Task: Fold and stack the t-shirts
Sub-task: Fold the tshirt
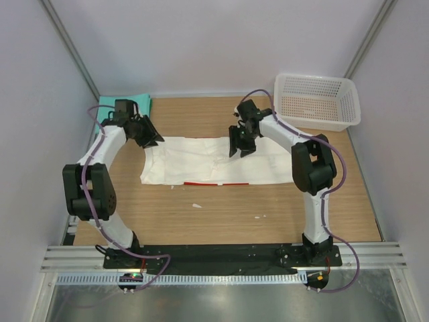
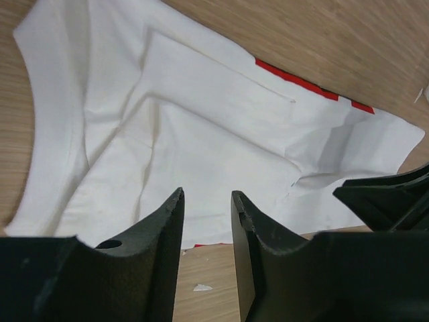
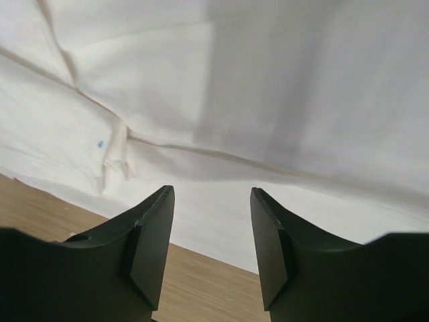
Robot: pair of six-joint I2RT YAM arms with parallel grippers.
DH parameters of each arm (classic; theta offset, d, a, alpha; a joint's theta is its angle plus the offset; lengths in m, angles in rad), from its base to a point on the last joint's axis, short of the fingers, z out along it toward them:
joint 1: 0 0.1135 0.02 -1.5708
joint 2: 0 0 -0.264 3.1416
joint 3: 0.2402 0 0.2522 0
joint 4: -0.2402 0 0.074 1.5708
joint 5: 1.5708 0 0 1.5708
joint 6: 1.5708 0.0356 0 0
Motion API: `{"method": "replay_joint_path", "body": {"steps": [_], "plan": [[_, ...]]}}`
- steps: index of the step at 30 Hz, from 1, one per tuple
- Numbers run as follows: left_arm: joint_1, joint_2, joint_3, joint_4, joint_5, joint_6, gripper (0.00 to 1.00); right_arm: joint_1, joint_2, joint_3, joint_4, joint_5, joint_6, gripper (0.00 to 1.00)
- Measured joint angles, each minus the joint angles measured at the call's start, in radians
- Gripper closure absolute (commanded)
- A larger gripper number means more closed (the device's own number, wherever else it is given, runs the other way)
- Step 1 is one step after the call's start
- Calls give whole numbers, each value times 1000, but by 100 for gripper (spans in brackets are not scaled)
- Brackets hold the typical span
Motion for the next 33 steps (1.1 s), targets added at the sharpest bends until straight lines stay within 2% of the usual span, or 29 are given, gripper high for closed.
{"method": "replay_joint_path", "body": {"steps": [4, 8, 17, 26, 33], "plan": [[-107, -40, -97, 27, -52, -45, 64, -20, -35, 3, -53, 125, -85, 40], [-183, -30, -176, 51, -72, -103, 64, -40, -39, 1, -75, 224, -131, 32], [-189, 48, -179, 82, -167, -150, 62, -101, -37, -15, -65, 291, -124, 29], [-208, 126, -167, 89, -211, -153, 62, -109, 3, -10, -43, 355, -108, 26], [-211, 137, -154, 88, -217, -152, 62, -151, -23, -88, -2, 396, -85, 25]]}}
